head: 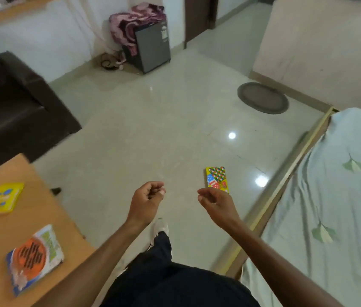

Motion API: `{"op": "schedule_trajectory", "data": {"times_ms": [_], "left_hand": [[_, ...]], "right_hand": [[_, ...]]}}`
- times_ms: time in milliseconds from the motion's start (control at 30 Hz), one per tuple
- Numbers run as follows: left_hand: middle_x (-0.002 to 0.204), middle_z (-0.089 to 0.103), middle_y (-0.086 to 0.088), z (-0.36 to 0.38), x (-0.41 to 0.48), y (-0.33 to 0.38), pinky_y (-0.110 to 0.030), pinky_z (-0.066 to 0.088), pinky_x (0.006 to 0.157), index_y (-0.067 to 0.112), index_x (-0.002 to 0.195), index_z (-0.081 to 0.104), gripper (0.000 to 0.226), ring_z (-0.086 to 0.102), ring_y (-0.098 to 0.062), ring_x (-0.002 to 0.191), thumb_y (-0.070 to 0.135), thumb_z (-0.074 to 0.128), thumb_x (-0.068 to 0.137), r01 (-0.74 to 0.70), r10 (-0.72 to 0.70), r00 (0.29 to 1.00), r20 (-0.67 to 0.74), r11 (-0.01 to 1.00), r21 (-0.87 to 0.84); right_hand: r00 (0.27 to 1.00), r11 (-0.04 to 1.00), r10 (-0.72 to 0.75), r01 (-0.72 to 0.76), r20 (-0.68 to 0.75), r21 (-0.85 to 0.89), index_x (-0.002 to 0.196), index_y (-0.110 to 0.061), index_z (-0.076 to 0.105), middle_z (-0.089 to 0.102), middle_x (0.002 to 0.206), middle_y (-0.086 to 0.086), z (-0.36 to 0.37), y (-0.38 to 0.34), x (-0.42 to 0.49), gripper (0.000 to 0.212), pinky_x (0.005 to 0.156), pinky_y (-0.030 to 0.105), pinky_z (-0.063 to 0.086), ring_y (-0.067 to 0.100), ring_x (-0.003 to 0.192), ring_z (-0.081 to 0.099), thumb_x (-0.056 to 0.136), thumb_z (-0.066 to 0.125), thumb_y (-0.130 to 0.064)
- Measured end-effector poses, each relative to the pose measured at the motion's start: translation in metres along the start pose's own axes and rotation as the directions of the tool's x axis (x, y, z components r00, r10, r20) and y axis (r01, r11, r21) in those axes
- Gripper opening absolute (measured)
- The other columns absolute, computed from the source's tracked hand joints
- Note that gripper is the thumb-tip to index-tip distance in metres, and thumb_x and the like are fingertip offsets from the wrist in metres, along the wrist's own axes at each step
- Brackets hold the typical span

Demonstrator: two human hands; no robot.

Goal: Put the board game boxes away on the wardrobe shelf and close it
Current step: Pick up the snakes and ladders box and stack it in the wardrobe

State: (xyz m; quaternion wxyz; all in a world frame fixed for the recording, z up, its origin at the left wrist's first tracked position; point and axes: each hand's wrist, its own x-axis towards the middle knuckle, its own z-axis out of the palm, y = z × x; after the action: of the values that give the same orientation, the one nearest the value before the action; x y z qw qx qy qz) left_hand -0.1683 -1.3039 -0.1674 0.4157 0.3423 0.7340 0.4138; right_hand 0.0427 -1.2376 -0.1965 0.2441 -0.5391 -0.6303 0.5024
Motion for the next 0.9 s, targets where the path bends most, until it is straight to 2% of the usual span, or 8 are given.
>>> {"op": "schedule_trajectory", "data": {"times_ms": [133, 200, 267, 367, 567, 633, 767, 900], "left_hand": [[0.099, 0.072, 0.001, 0.016, 0.107, 0.045, -0.037, 0.056, 0.092, 0.021, 0.105, 0.068, 0.017, 0.068, -0.014, 0.095, 0.015, 0.063, 0.09, -0.056, 0.027, 0.977, 0.213, 0.99, 0.13], [0.099, 0.073, 0.0, 0.033, 0.16, 0.072, -0.038, 0.055, 0.093, 0.02, 0.105, 0.069, 0.017, 0.068, -0.015, 0.096, 0.013, 0.064, 0.09, -0.095, 0.038, 0.95, 0.309, 0.981, 0.171], [0.098, 0.073, 0.0, 0.057, 0.211, 0.096, -0.04, 0.055, 0.093, 0.022, 0.103, 0.069, 0.017, 0.069, -0.016, 0.096, 0.012, 0.064, 0.089, -0.145, 0.052, 0.91, 0.412, 0.969, 0.199], [0.096, 0.074, 0.001, 0.104, 0.28, 0.126, -0.042, 0.056, 0.092, 0.03, 0.096, 0.068, 0.021, 0.07, -0.017, 0.095, 0.011, 0.064, 0.089, -0.227, 0.05, 0.82, 0.57, 0.943, 0.243], [0.096, 0.074, -0.001, 0.207, 0.379, 0.174, -0.039, 0.056, 0.091, 0.028, 0.099, 0.067, 0.023, 0.07, -0.015, 0.093, 0.008, 0.063, 0.089, -0.377, 0.03, 0.638, 0.77, 0.883, 0.278], [0.097, 0.073, -0.002, 0.236, 0.404, 0.186, -0.038, 0.056, 0.091, 0.024, 0.103, 0.068, 0.021, 0.069, -0.015, 0.094, 0.008, 0.063, 0.089, -0.43, 0.011, 0.564, 0.826, 0.858, 0.283], [0.095, 0.073, -0.005, 0.303, 0.444, 0.212, -0.036, 0.056, 0.09, 0.019, 0.104, 0.068, 0.02, 0.068, -0.019, 0.093, 0.008, 0.062, 0.09, -0.563, -0.071, 0.39, 0.918, 0.771, 0.299], [0.099, 0.072, -0.002, 0.382, 0.481, 0.218, -0.032, 0.056, 0.088, 0.016, 0.112, 0.067, 0.022, 0.068, -0.015, 0.096, 0.013, 0.061, 0.091, -0.711, -0.212, 0.17, 0.962, 0.65, 0.268]], "right_hand": [[0.984, 0.996, 0.091, -0.088, -0.153, 0.026, 0.099, -0.013, 0.071, 0.065, 0.08, -0.016, -0.01, -0.017, 0.067, 0.014, 0.064, 0.004, 0.041, -0.015, 0.07, 0.059, 0.086, 0.066, -0.011], [0.954, 0.984, 0.171, -0.153, -0.245, 0.092, 0.1, -0.013, 0.071, 0.066, 0.084, -0.014, -0.019, -0.02, 0.099, 0.015, 0.066, 0.003, 0.042, -0.016, 0.073, 0.059, 0.086, 0.066, -0.011], [0.906, 0.968, 0.24, -0.197, -0.35, 0.155, 0.1, -0.017, 0.072, 0.071, 0.09, -0.01, -0.029, -0.018, 0.128, 0.016, 0.072, 0.011, 0.047, -0.008, 0.08, 0.064, 0.085, 0.067, -0.016], [0.81, 0.932, 0.348, -0.246, -0.472, 0.266, 0.101, -0.02, 0.073, 0.073, 0.093, -0.008, -0.049, -0.006, 0.169, 0.017, 0.076, 0.02, 0.053, 0.002, 0.086, 0.068, 0.085, 0.068, -0.017], [0.638, 0.87, 0.486, -0.285, -0.597, 0.403, 0.102, -0.018, 0.071, 0.071, 0.093, -0.01, -0.092, 0.018, 0.239, 0.016, 0.071, 0.005, 0.047, -0.004, 0.085, 0.065, 0.087, 0.066, -0.015], [0.581, 0.842, 0.532, -0.29, -0.616, 0.454, 0.105, -0.018, 0.07, 0.071, 0.096, -0.008, -0.103, 0.027, 0.26, 0.018, 0.075, 0.007, 0.048, -0.003, 0.088, 0.065, 0.088, 0.066, -0.017], [0.366, 0.745, 0.664, -0.246, -0.653, 0.62, 0.099, -0.023, 0.071, 0.072, 0.095, -0.009, -0.116, 0.047, 0.296, 0.016, 0.087, 0.028, 0.054, 0.003, 0.089, 0.067, 0.085, 0.067, -0.019], [0.095, 0.613, 0.789, -0.191, -0.607, 0.767, 0.096, -0.019, 0.072, 0.072, 0.09, -0.006, -0.112, 0.066, 0.333, 0.016, 0.083, 0.021, 0.05, 0.006, 0.083, 0.067, 0.083, 0.067, -0.012]]}}
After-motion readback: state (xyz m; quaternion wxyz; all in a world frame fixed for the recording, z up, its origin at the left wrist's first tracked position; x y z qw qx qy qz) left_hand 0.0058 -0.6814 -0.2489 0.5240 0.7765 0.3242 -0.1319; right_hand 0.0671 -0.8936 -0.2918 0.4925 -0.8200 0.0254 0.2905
